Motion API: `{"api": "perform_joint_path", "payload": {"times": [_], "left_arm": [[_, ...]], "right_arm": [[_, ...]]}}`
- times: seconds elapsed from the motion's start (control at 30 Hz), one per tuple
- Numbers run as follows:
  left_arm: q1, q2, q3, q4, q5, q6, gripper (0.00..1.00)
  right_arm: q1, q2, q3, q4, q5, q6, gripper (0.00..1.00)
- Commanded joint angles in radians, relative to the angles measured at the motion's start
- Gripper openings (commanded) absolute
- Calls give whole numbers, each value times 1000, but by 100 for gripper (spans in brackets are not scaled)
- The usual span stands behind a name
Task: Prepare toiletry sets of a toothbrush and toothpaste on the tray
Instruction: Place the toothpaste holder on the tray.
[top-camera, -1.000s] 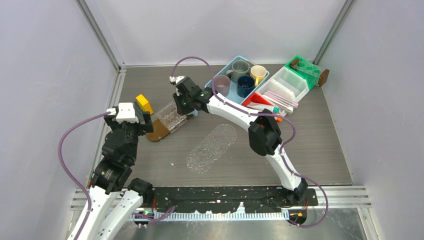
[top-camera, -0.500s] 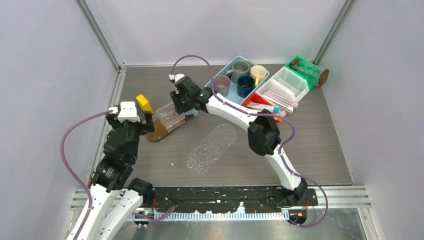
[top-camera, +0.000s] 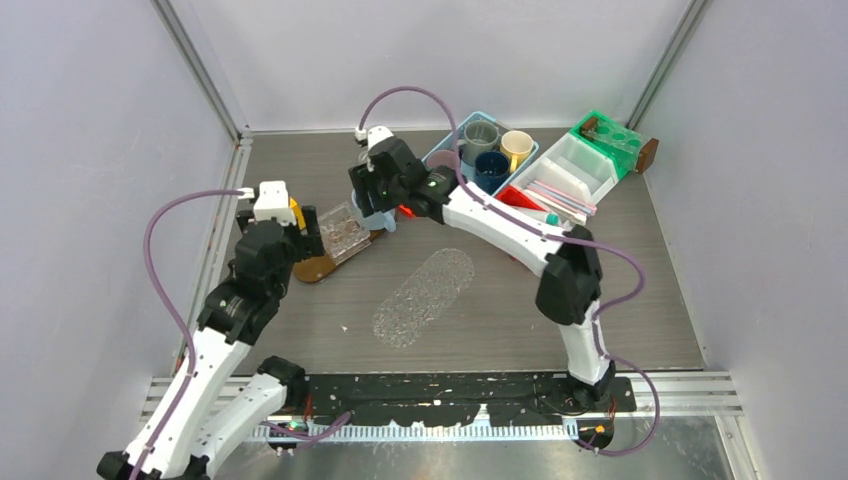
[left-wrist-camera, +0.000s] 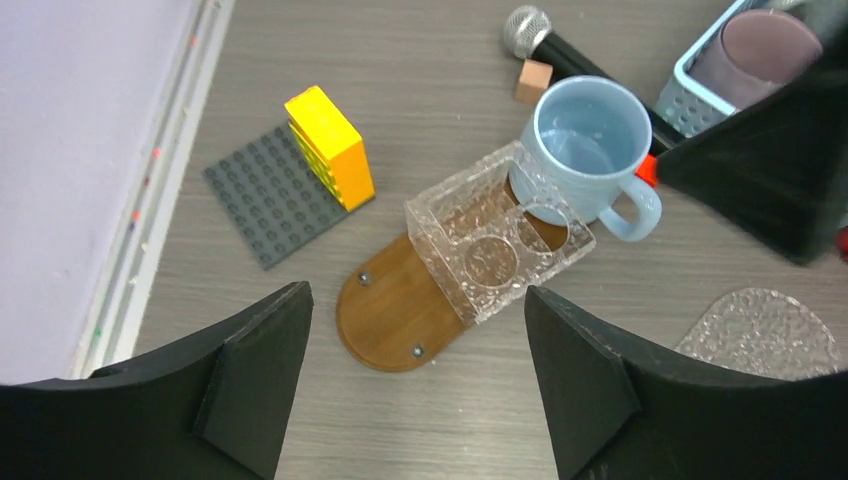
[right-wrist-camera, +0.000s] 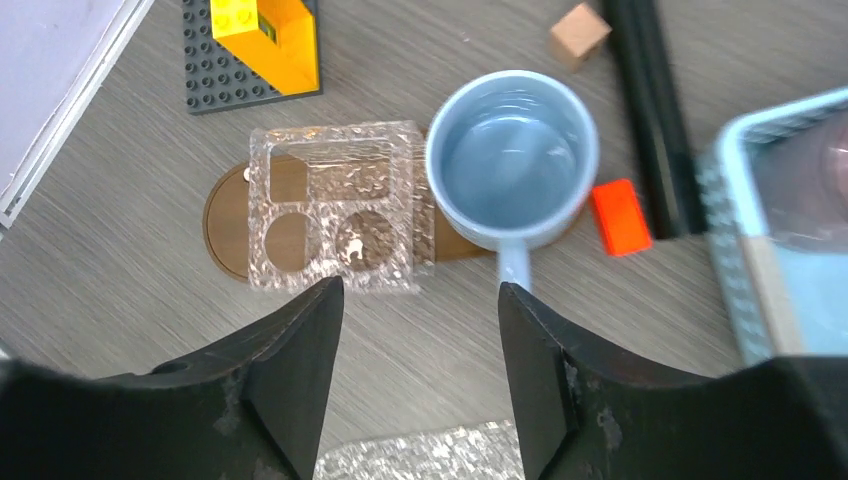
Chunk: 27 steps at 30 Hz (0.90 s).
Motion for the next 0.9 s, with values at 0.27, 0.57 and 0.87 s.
{"api": "perform_joint_path", "payload": {"times": [0.27, 0.57, 0.87], "left_arm": [[6, 246, 150, -171, 136, -246, 76], [15, 356, 111, -130, 180, -341, 79], [61, 445, 45, -27, 264, -409, 81]], "right_arm": [[-6, -523, -448, 48, 445, -50, 80], [-11, -906, -792, 51, 704, -42, 85], [-11, -1287, -990, -31, 903, -27, 90]]}}
